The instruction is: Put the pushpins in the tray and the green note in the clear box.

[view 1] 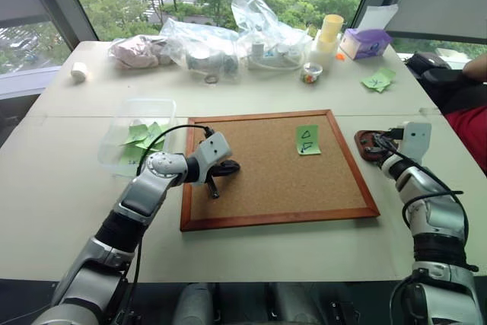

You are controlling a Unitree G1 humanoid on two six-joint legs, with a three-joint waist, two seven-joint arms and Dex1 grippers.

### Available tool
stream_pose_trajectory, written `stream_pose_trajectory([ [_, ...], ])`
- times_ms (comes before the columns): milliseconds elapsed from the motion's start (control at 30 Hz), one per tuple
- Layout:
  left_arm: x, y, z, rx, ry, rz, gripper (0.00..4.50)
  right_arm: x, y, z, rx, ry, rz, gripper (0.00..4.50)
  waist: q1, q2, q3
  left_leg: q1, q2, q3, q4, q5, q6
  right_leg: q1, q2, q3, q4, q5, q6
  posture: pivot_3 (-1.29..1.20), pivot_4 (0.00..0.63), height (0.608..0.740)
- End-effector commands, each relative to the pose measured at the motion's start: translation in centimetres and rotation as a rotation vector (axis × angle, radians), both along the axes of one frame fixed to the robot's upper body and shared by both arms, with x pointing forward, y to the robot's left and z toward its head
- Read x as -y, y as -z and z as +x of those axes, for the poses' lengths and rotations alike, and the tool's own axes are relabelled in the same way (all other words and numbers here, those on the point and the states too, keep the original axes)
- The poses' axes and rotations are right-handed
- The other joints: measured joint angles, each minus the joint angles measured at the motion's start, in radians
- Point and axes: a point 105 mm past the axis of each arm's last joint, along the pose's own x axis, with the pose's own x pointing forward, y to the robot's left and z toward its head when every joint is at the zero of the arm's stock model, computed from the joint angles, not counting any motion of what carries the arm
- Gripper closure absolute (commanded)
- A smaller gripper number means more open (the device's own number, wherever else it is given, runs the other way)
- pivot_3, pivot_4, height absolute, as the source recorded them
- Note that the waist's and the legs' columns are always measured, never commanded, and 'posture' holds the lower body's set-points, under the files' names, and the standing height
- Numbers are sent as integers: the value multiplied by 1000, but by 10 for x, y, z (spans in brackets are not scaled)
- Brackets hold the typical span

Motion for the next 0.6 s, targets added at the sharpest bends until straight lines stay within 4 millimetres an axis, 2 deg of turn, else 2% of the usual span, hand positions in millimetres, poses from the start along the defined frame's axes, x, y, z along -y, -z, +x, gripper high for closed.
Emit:
stream_pose_trajectory([
  [33, -4, 21, -4, -62, -17, 50, 4500, 6, -6, 4, 10, 21, -16, 3609, 0, 0, 0, 0, 0, 0, 0, 0, 0, 0, 0, 0, 0, 0, 0, 0, 150, 738],
  [100, -4, 21, -4, -63, -19, 51, 4500, 7, -6, 4, 14, 27, -13, 2617, 0, 0, 0, 0, 0, 0, 0, 0, 0, 0, 0, 0, 0, 0, 0, 0, 150, 738],
  [167, -5, 22, -5, -63, -21, 52, 4500, 8, -6, 4, 21, 32, -10, 1853, 0, 0, 0, 0, 0, 0, 0, 0, 0, 0, 0, 0, 0, 0, 0, 0, 150, 738],
  [267, -5, 22, -5, -63, -21, 51, 4500, 10, -8, 3, 30, 43, -14, 362, 0, 0, 0, 0, 0, 0, 0, 0, 0, 0, 0, 0, 0, 0, 0, 0, 150, 738],
  [300, -5, 22, -5, -63, -22, 51, 4500, 11, -10, 3, 39, 53, -14, 18, 0, 0, 0, 0, 0, 0, 0, 0, 0, 0, 0, 0, 0, 0, 0, 0, 150, 738],
  [400, -5, 22, -5, -63, -22, 50, 4500, 12, -19, 3, 83, 63, -3, 18, 0, 0, 0, 0, 0, 0, 0, 0, 0, 0, 0, 0, 0, 0, 0, 0, 150, 738],
  [500, -5, 22, -5, -64, -23, 49, 4500, -3, -47, 3, 217, 1, 17, 18, 0, 0, 0, 0, 0, 0, 0, 0, 0, 0, 0, 0, 0, 0, 0, 0, 150, 738],
  [533, -5, 22, -5, -65, -23, 49, 4500, -14, -54, 2, 248, -45, 26, 18, 0, 1, 0, 0, 0, 0, 0, 0, 0, 0, 0, 0, 0, 0, 0, 0, 150, 738],
  [567, -5, 22, -5, -66, -22, 50, 4500, -33, -56, 3, 235, -130, 22, 18, -1, 1, 0, 0, 0, 0, 0, 0, 0, 0, 0, 0, 0, 0, 0, 0, 150, 738],
  [600, -5, 23, -5, -67, -22, 51, 4500, -54, -49, 2, 182, -227, 27, 18, -1, 1, -1, 0, 0, 0, 0, 0, 0, 0, 0, 0, 0, 0, 0, 0, 150, 738],
])
